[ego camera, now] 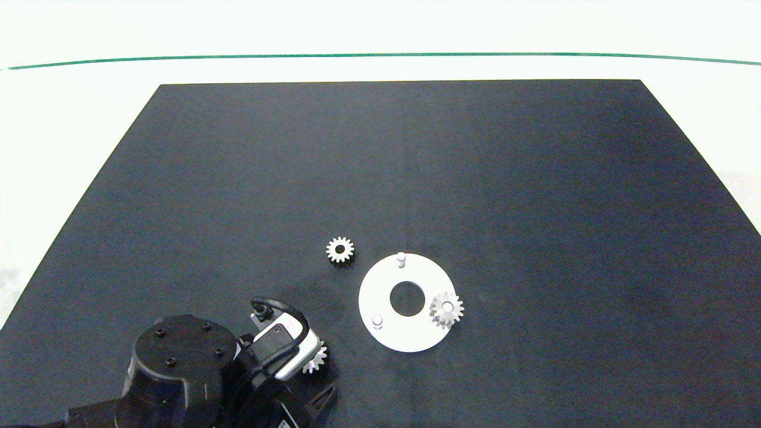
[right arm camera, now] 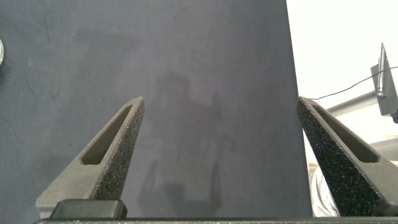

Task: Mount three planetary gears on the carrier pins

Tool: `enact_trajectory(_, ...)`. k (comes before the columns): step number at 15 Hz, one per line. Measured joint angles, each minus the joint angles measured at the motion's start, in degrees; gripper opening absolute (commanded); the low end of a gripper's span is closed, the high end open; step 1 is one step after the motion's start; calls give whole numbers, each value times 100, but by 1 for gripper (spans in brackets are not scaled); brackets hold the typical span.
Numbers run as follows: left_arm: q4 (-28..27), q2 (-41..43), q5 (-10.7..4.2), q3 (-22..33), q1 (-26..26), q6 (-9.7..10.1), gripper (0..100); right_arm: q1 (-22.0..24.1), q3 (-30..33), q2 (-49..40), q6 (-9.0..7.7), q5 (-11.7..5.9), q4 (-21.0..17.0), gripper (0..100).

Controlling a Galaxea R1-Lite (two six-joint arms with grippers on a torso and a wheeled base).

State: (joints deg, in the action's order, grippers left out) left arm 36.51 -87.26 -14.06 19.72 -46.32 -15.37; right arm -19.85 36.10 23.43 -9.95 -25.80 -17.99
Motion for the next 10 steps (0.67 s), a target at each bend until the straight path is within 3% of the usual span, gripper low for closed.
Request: enact_trajectory(10,0,-80,0,166,2,-6,50,-7,20,7,2,2,-2,100)
